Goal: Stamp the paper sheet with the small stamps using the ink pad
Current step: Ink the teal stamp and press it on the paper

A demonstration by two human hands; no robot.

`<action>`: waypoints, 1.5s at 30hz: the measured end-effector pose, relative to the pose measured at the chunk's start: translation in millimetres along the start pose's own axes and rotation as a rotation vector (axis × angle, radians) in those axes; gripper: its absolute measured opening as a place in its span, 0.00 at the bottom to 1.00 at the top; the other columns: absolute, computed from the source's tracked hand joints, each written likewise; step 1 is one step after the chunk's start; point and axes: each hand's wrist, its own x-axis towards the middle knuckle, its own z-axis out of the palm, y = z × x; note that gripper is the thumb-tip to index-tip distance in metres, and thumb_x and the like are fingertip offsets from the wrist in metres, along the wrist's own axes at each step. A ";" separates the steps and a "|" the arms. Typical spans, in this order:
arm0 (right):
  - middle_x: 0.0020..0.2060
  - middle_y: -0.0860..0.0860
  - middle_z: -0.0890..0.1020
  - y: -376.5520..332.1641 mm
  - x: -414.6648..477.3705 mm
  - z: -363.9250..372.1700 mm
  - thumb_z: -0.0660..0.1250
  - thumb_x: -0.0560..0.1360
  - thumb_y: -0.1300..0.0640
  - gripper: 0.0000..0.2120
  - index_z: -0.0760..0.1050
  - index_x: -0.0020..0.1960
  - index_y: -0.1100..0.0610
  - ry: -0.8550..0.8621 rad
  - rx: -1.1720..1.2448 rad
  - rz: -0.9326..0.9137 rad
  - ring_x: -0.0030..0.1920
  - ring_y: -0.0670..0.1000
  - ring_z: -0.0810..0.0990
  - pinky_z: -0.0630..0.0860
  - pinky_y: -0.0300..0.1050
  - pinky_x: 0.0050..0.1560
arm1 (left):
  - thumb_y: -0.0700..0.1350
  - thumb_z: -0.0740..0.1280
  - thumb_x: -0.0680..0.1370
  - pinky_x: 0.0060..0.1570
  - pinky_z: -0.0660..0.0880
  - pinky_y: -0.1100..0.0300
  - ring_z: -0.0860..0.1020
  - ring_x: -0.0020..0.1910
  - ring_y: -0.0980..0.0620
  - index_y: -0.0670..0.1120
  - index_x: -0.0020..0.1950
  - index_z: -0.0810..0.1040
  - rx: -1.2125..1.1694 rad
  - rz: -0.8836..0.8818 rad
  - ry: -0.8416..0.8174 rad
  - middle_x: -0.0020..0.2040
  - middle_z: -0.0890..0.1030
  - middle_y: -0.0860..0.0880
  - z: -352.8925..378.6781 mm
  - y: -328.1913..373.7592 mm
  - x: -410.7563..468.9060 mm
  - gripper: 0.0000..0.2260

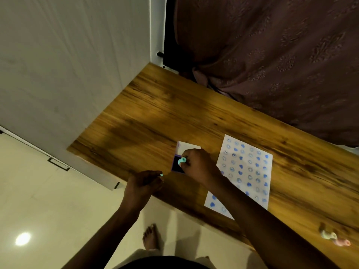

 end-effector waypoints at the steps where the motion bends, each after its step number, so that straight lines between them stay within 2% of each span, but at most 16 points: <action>1: 0.54 0.54 0.86 -2.2 1.3 3.0 0.70 0.79 0.52 0.12 0.81 0.58 0.58 0.007 -0.046 -0.019 0.56 0.54 0.84 0.82 0.46 0.51 | 0.42 0.76 0.77 0.50 0.86 0.50 0.88 0.47 0.50 0.53 0.50 0.89 0.004 -0.001 0.004 0.45 0.90 0.49 -0.4 -0.2 0.5 0.06; 4: 0.57 0.55 0.83 -4.3 4.2 9.9 0.68 0.80 0.51 0.12 0.79 0.60 0.58 0.011 -0.128 -0.043 0.59 0.54 0.82 0.82 0.50 0.55 | 0.41 0.76 0.76 0.52 0.85 0.44 0.88 0.48 0.49 0.50 0.52 0.88 -0.005 -0.022 0.019 0.46 0.90 0.48 -0.2 -0.3 2.5 0.06; 7: 0.57 0.55 0.83 -2.4 4.9 15.6 0.67 0.81 0.51 0.14 0.78 0.62 0.58 0.013 -0.175 -0.043 0.59 0.54 0.82 0.81 0.48 0.54 | 0.40 0.76 0.77 0.55 0.84 0.39 0.88 0.49 0.46 0.47 0.54 0.88 -0.038 -0.049 0.022 0.47 0.90 0.46 0.5 -0.3 3.3 0.07; 10: 0.58 0.55 0.83 -1.9 5.1 21.0 0.68 0.81 0.51 0.15 0.79 0.63 0.58 0.012 -0.193 -0.038 0.60 0.54 0.82 0.81 0.46 0.54 | 0.42 0.76 0.77 0.54 0.84 0.40 0.88 0.48 0.48 0.47 0.55 0.88 -0.012 -0.060 0.024 0.46 0.90 0.48 1.5 -1.7 4.2 0.07; 14: 0.58 0.55 0.82 -5.5 4.6 24.6 0.71 0.79 0.53 0.14 0.78 0.62 0.58 0.017 -0.238 -0.018 0.61 0.55 0.81 0.82 0.48 0.55 | 0.41 0.76 0.77 0.54 0.85 0.43 0.89 0.46 0.50 0.46 0.55 0.88 -0.005 -0.066 0.015 0.46 0.90 0.49 5.4 0.5 4.8 0.07; 18: 0.60 0.56 0.82 -4.2 3.5 25.7 0.70 0.79 0.53 0.15 0.77 0.64 0.58 0.025 -0.217 -0.025 0.63 0.55 0.80 0.81 0.48 0.59 | 0.41 0.75 0.77 0.53 0.85 0.41 0.88 0.48 0.48 0.44 0.55 0.87 0.029 -0.031 0.014 0.47 0.90 0.48 8.9 5.1 6.7 0.08; 22: 0.59 0.56 0.84 -0.5 4.2 17.3 0.70 0.80 0.52 0.15 0.80 0.63 0.59 0.035 -0.038 0.013 0.62 0.54 0.82 0.81 0.49 0.59 | 0.41 0.75 0.77 0.51 0.84 0.40 0.88 0.47 0.47 0.49 0.52 0.88 0.026 0.000 -0.017 0.46 0.89 0.47 12.8 9.1 6.2 0.05; 25: 0.55 0.55 0.87 9.2 -2.1 5.3 0.74 0.77 0.55 0.13 0.84 0.59 0.59 0.063 0.238 0.073 0.56 0.53 0.85 0.83 0.50 0.56 | 0.40 0.75 0.77 0.50 0.84 0.41 0.88 0.48 0.43 0.51 0.51 0.88 -0.024 -0.009 -0.058 0.47 0.89 0.46 18.2 7.6 5.5 0.07; 28: 0.49 0.50 0.88 26.5 -20.9 -3.8 0.77 0.74 0.52 0.12 0.86 0.54 0.56 0.161 0.477 0.173 0.48 0.45 0.86 0.82 0.41 0.50 | 0.42 0.77 0.75 0.50 0.84 0.42 0.88 0.49 0.41 0.52 0.52 0.89 -0.058 -0.026 -0.094 0.47 0.90 0.46 24.9 4.7 5.3 0.08; 30: 0.45 0.44 0.88 42.3 -40.2 -8.9 0.78 0.72 0.49 0.11 0.87 0.53 0.53 0.190 0.604 0.264 0.45 0.41 0.85 0.81 0.37 0.47 | 0.44 0.77 0.73 0.52 0.83 0.39 0.88 0.50 0.42 0.51 0.52 0.89 -0.058 -0.036 -0.131 0.47 0.90 0.45 32.7 2.3 5.3 0.08; 33: 0.43 0.45 0.89 69.2 -75.9 -13.3 0.79 0.71 0.47 0.12 0.87 0.50 0.51 0.222 0.705 0.374 0.45 0.44 0.86 0.82 0.44 0.50 | 0.42 0.77 0.74 0.55 0.83 0.37 0.87 0.52 0.42 0.52 0.52 0.88 -0.025 -0.033 -0.188 0.49 0.89 0.46 47.3 0.6 4.9 0.08; 38: 0.46 0.44 0.88 101.8 -140.6 -7.1 0.77 0.73 0.47 0.11 0.86 0.51 0.51 0.290 0.550 0.477 0.48 0.42 0.85 0.81 0.41 0.54 | 0.41 0.78 0.73 0.53 0.83 0.36 0.86 0.50 0.40 0.54 0.47 0.88 -0.013 -0.044 -0.259 0.47 0.89 0.50 74.0 8.7 0.7 0.08; 41: 0.45 0.46 0.88 111.7 -170.7 2.4 0.76 0.75 0.48 0.10 0.86 0.51 0.53 0.305 0.407 0.500 0.47 0.45 0.85 0.80 0.41 0.52 | 0.35 0.77 0.74 0.53 0.82 0.35 0.85 0.52 0.34 0.57 0.44 0.88 -0.046 -0.067 -0.295 0.44 0.89 0.52 88.2 13.3 -4.3 0.15; 43: 0.46 0.46 0.88 113.3 -184.5 9.0 0.74 0.76 0.48 0.08 0.85 0.51 0.51 0.273 0.299 0.512 0.47 0.44 0.84 0.76 0.37 0.49 | 0.34 0.76 0.74 0.56 0.81 0.34 0.85 0.55 0.35 0.59 0.42 0.88 -0.047 -0.079 -0.308 0.44 0.89 0.53 95.0 13.4 -6.8 0.18; 45: 0.48 0.46 0.86 112.8 -194.2 16.9 0.71 0.78 0.49 0.07 0.84 0.52 0.50 0.233 0.243 0.509 0.49 0.45 0.83 0.75 0.37 0.50 | 0.34 0.77 0.74 0.57 0.81 0.34 0.85 0.55 0.36 0.60 0.42 0.88 -0.025 -0.081 -0.318 0.44 0.89 0.54 100.9 11.7 -7.6 0.18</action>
